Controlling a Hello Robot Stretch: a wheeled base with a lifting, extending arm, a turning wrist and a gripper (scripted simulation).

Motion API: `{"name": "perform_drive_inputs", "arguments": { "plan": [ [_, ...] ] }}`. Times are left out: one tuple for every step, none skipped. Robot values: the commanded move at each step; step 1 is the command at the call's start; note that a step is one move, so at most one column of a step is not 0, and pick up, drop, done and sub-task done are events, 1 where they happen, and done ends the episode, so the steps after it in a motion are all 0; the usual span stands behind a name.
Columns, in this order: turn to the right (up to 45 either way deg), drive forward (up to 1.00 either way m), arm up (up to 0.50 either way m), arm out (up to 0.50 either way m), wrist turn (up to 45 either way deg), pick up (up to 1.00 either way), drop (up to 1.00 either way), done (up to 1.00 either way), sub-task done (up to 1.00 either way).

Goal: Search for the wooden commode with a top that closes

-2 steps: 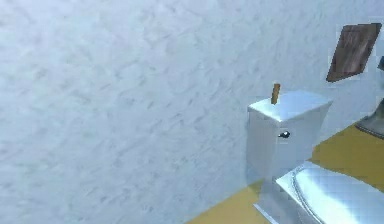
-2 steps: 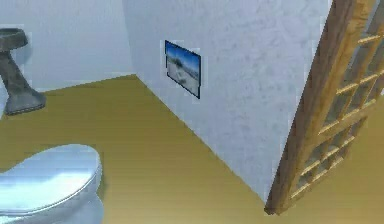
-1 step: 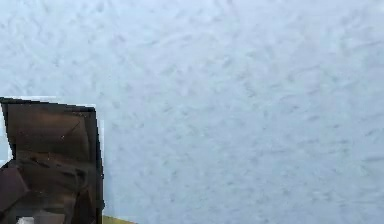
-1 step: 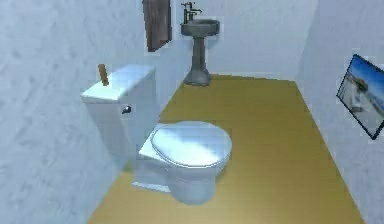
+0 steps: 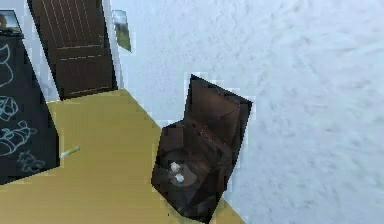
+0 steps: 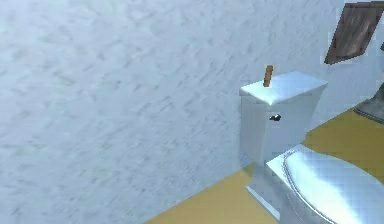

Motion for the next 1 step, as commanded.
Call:
{"name": "perform_drive_inputs", "arguments": {
  "plan": [
    [0.0, 0.0, 0.0, 0.0, 0.0, 0.0, 0.0, 1.0, 0.0]
  ]
}}
